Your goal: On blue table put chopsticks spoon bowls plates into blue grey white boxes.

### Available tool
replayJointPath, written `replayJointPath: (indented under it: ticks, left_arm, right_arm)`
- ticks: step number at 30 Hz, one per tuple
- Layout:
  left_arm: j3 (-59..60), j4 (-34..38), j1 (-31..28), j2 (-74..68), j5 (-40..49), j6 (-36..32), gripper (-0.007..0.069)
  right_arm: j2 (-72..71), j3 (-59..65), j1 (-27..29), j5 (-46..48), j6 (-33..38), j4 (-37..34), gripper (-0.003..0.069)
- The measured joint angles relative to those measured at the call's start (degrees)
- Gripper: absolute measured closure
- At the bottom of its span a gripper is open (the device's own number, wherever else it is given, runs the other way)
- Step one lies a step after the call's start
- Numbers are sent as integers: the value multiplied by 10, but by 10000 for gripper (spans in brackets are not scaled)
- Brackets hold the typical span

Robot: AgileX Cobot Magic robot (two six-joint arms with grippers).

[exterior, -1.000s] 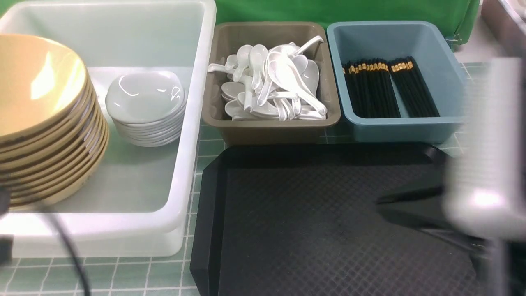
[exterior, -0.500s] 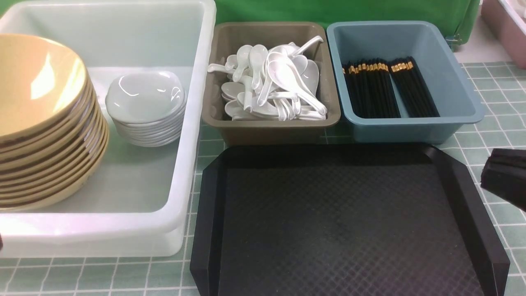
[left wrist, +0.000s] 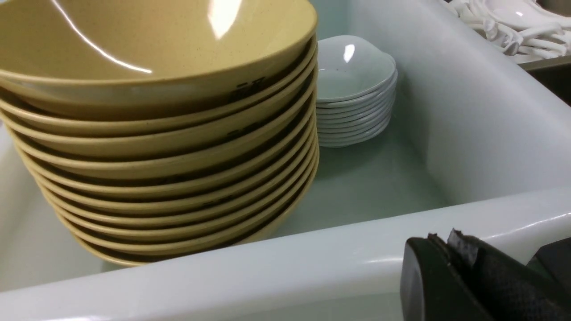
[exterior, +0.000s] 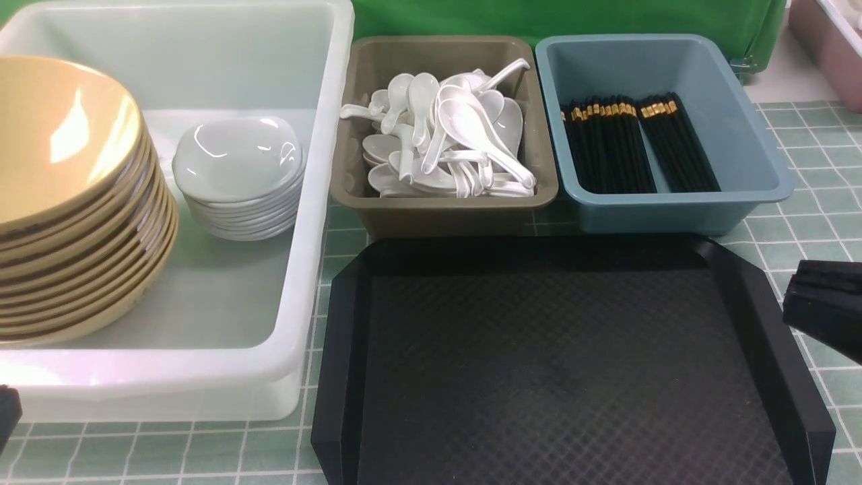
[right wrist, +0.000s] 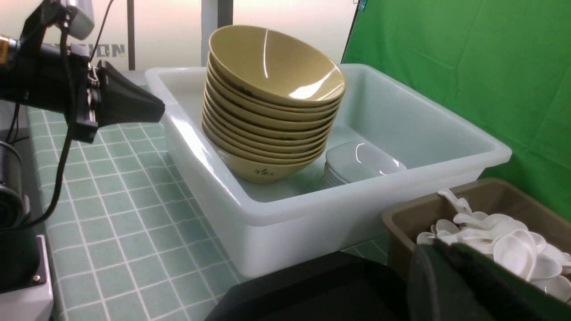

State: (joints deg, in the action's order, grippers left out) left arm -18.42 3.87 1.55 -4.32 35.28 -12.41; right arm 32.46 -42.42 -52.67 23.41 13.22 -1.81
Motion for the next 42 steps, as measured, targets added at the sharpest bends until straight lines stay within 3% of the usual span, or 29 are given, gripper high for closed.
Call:
replayJointPath:
  ticks: [8, 13, 18, 25, 28, 33, 42]
  left_arm:
    - [0, 0, 0, 0, 0, 0, 622]
    - [0, 0, 0, 0, 0, 0, 622]
    - [0, 1, 0, 0, 0, 0, 622]
    - [0, 1, 0, 0, 0, 0, 622]
    - [0, 2, 0, 0, 0, 0, 622]
    - [0, 2, 0, 0, 0, 0, 622]
    - [0, 2, 0, 0, 0, 0, 622]
  right_arm:
    - [-4, 3, 0, -1, 0, 0, 594]
    - [-44, 57, 20, -60, -5, 0, 613]
    - [-100, 151, 138, -149, -74, 0, 620]
    - [-196, 296, 396, -178, -151, 18, 620]
    - [-245, 345, 479, -174, -170, 43, 620]
    - [-298, 398, 537, -133, -245, 78, 620]
    - [-331, 440, 562, -70, -271, 88, 620]
